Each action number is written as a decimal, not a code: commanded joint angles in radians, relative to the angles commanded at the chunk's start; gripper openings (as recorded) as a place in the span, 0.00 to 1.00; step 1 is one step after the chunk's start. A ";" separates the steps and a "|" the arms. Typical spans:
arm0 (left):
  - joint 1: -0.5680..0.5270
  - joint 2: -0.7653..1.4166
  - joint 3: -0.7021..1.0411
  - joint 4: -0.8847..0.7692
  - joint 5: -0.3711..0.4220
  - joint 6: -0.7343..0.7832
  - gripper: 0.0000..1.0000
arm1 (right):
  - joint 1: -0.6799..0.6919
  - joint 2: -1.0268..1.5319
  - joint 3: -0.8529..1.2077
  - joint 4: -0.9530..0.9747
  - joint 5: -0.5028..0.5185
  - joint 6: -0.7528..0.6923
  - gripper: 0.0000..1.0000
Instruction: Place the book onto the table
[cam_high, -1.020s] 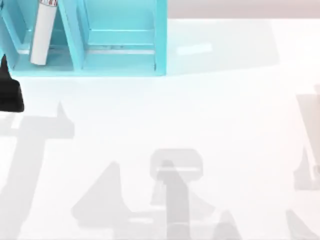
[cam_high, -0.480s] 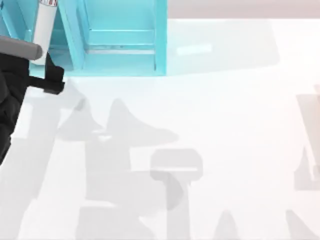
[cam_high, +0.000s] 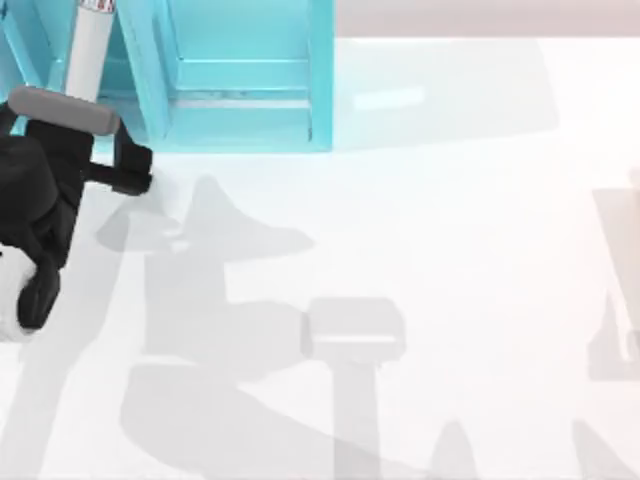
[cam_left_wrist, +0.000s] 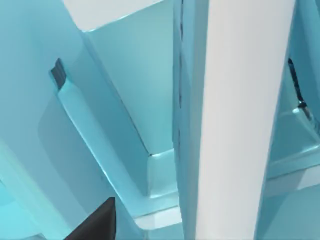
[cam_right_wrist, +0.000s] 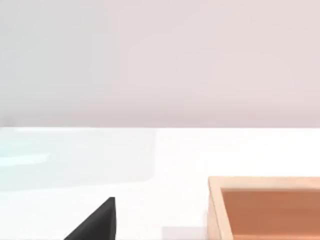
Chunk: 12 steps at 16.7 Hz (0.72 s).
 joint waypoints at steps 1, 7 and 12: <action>0.000 0.000 0.000 0.000 0.000 0.000 1.00 | 0.000 0.000 0.000 0.000 0.000 0.000 1.00; 0.008 0.040 0.068 -0.029 0.008 0.000 1.00 | 0.000 0.000 0.000 0.000 0.000 0.000 1.00; 0.023 0.171 0.306 -0.134 0.025 0.002 1.00 | 0.000 0.000 0.000 0.000 0.000 0.000 1.00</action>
